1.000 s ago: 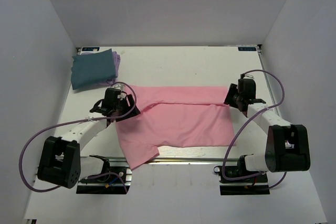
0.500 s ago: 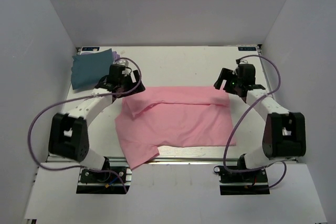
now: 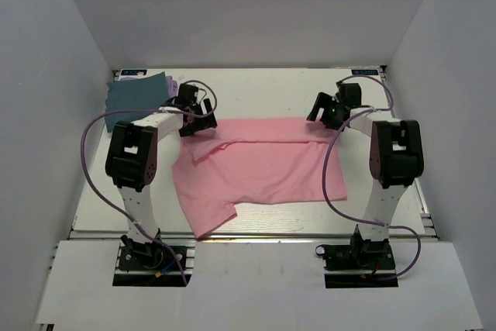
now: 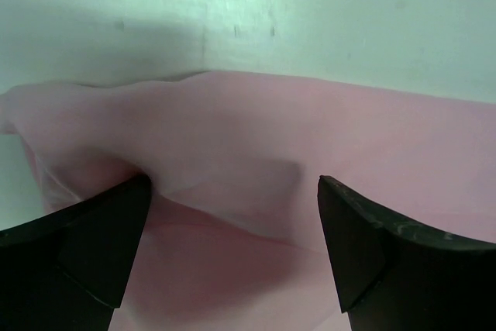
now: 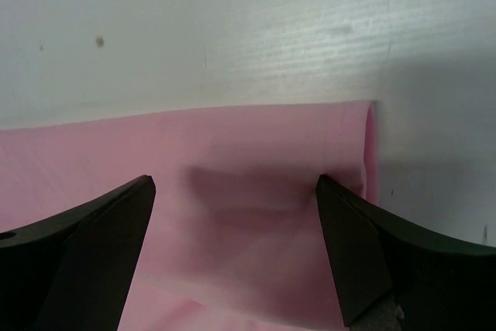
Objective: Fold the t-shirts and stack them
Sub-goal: Fold the flattened tshirt in 1/3 of the way
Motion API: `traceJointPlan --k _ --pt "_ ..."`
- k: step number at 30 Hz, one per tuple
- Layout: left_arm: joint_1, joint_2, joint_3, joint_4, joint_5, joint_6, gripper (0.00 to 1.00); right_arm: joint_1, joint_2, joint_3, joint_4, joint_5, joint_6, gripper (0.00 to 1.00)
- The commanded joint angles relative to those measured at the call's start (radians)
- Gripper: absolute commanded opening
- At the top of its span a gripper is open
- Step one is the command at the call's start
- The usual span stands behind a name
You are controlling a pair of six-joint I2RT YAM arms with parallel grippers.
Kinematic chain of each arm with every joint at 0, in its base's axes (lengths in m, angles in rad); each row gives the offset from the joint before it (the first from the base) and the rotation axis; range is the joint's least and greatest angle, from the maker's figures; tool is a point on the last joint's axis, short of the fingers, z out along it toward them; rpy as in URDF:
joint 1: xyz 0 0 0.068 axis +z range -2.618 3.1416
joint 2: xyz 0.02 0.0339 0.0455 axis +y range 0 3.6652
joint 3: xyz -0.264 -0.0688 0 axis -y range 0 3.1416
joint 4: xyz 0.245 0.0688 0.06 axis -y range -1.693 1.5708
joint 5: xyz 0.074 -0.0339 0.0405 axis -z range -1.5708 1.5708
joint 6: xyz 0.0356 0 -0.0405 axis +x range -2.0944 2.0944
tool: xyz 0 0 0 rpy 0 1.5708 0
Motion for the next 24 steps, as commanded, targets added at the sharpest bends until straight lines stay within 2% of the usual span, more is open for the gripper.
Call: traceJointPlan --k 1,4,7,9,12,15,16,17,18,19,20,21,22,23,24 --pt "0.017 0.138 0.067 -0.050 -0.010 -0.023 1.00 -0.030 0.103 0.099 -0.069 0.033 0.047 0.90" --pt "0.027 0.247 0.196 -0.032 0.083 -0.014 1.00 -0.047 0.177 0.188 -0.092 0.031 0.038 0.90" --pt "0.027 0.317 0.354 -0.038 0.106 0.000 1.00 -0.059 0.208 0.264 -0.111 0.019 0.010 0.90" --pt "0.027 0.318 0.439 -0.067 0.106 0.029 1.00 -0.058 0.192 0.290 -0.109 0.002 -0.004 0.90" --pt "0.027 0.246 0.457 -0.088 0.097 0.054 1.00 -0.058 0.108 0.293 -0.106 -0.007 -0.037 0.90" --pt "0.017 0.065 0.374 -0.101 0.019 0.081 1.00 -0.056 -0.056 0.247 -0.102 -0.001 -0.057 0.90" --pt "0.007 0.010 0.287 -0.084 -0.001 0.093 1.00 -0.058 -0.085 0.179 -0.102 0.011 -0.060 0.90" --pt "0.007 -0.051 0.236 -0.072 -0.010 0.094 1.00 -0.056 -0.190 0.146 -0.085 0.019 -0.060 0.90" --pt "0.007 -0.170 0.184 -0.062 -0.010 0.103 1.00 -0.058 -0.228 0.112 -0.082 0.027 -0.056 0.90" --pt "0.007 -0.229 0.071 -0.062 0.000 0.086 1.00 -0.059 -0.265 0.007 -0.076 0.039 -0.054 0.90" --pt "0.007 -0.289 0.007 -0.062 0.016 0.071 1.00 -0.058 -0.373 -0.029 -0.074 0.046 -0.042 0.90" --pt "0.007 -0.352 -0.061 -0.062 0.016 0.030 1.00 -0.056 -0.409 -0.064 -0.074 0.054 -0.033 0.90" --pt "0.007 -0.476 -0.191 -0.050 0.016 0.012 1.00 -0.056 -0.444 -0.184 -0.074 0.071 -0.025 0.90" --pt "0.007 -0.541 -0.254 -0.029 0.040 -0.015 1.00 -0.058 -0.549 -0.227 -0.071 0.092 0.002 0.90" --pt "0.007 -0.593 -0.313 -0.028 0.069 -0.015 1.00 -0.058 -0.582 -0.306 -0.071 0.093 0.018 0.90"
